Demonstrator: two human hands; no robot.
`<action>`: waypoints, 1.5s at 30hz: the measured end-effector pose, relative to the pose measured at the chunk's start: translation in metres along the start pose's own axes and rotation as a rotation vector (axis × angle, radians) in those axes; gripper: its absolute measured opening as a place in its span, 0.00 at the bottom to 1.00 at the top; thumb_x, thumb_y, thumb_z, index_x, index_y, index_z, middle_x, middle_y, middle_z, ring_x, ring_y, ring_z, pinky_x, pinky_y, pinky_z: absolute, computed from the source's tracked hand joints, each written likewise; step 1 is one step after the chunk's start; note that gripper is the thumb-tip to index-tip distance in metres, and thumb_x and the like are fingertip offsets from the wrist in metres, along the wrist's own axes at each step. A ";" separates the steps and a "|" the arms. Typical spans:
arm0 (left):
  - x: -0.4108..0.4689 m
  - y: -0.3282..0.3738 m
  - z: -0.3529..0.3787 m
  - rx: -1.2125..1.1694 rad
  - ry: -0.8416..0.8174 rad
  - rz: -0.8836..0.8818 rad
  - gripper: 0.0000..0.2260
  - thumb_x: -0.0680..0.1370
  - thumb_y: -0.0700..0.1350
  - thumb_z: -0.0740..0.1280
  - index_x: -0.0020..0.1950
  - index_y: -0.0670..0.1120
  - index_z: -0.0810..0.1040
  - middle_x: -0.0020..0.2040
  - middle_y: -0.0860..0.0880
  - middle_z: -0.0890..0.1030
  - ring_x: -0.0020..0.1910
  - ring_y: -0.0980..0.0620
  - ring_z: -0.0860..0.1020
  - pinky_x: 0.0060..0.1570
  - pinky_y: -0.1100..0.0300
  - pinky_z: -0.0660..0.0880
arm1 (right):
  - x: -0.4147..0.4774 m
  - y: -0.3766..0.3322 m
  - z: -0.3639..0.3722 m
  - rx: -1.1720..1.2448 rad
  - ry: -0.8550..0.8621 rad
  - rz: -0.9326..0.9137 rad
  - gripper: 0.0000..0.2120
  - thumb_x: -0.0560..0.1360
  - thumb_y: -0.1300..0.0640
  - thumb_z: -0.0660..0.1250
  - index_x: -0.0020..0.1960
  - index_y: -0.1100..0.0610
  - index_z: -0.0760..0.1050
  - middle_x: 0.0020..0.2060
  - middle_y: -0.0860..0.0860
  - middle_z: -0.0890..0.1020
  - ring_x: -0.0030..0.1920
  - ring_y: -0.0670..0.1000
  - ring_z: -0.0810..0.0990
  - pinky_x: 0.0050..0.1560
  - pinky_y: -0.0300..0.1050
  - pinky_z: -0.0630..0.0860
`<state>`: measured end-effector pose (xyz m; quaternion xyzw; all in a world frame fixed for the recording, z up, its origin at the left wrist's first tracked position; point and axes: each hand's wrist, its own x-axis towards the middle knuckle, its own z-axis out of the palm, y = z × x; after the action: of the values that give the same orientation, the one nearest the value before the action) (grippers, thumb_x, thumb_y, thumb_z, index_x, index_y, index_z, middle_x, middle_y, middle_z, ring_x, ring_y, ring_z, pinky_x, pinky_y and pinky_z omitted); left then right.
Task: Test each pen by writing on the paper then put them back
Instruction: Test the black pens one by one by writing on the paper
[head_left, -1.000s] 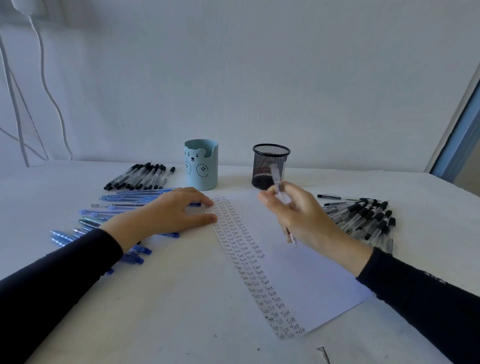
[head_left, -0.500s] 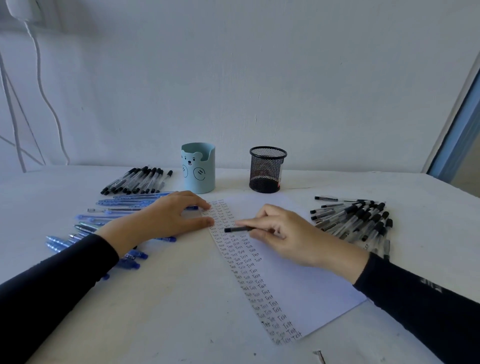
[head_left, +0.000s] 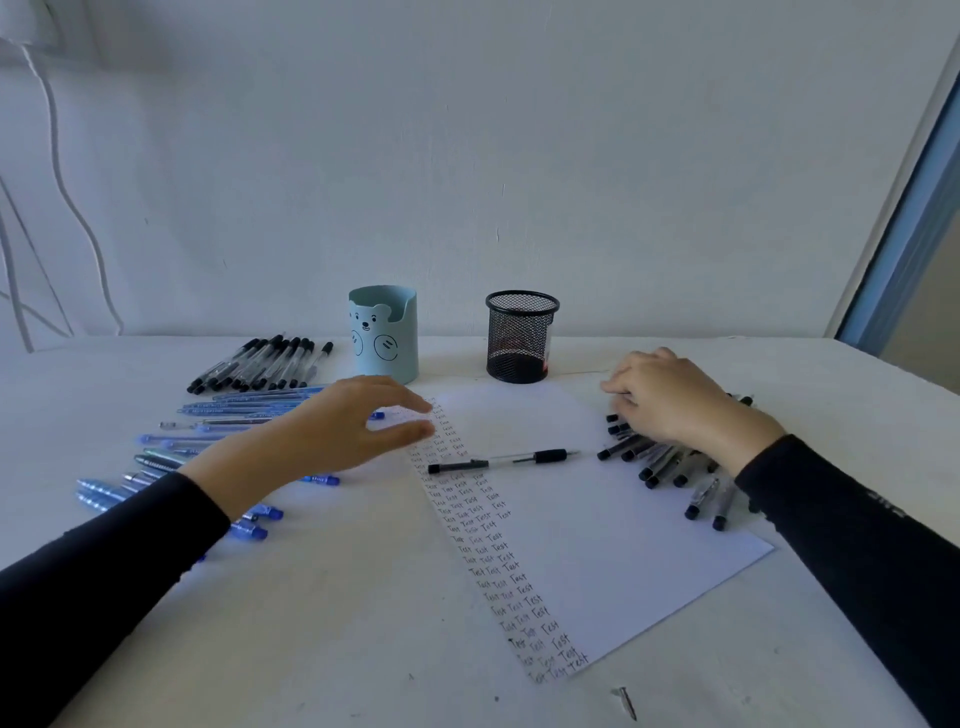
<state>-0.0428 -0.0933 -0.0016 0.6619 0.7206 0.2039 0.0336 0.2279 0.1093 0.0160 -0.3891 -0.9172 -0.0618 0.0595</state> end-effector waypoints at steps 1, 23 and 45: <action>-0.001 0.008 0.002 -0.076 0.013 0.042 0.22 0.70 0.71 0.59 0.58 0.64 0.77 0.56 0.65 0.78 0.54 0.66 0.75 0.57 0.64 0.71 | -0.001 0.003 0.000 0.009 -0.036 0.028 0.14 0.80 0.62 0.57 0.40 0.58 0.78 0.47 0.51 0.77 0.58 0.57 0.71 0.47 0.48 0.68; 0.010 -0.027 -0.058 -0.270 0.909 -0.225 0.05 0.77 0.43 0.70 0.52 0.47 0.81 0.41 0.52 0.81 0.34 0.64 0.78 0.36 0.75 0.72 | -0.010 -0.045 0.005 0.502 0.203 -0.385 0.04 0.82 0.48 0.58 0.55 0.46 0.70 0.32 0.44 0.75 0.31 0.44 0.69 0.38 0.42 0.64; 0.034 -0.078 -0.028 0.364 0.342 -0.445 0.11 0.80 0.47 0.62 0.50 0.41 0.80 0.46 0.46 0.74 0.42 0.47 0.74 0.43 0.55 0.73 | -0.031 -0.067 -0.018 1.200 0.043 -0.254 0.29 0.60 0.31 0.68 0.50 0.51 0.72 0.29 0.52 0.68 0.30 0.48 0.59 0.31 0.38 0.58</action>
<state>-0.1290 -0.0710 0.0050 0.4397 0.8671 0.1679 -0.1631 0.2026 0.0385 0.0242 -0.1739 -0.8299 0.4509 0.2787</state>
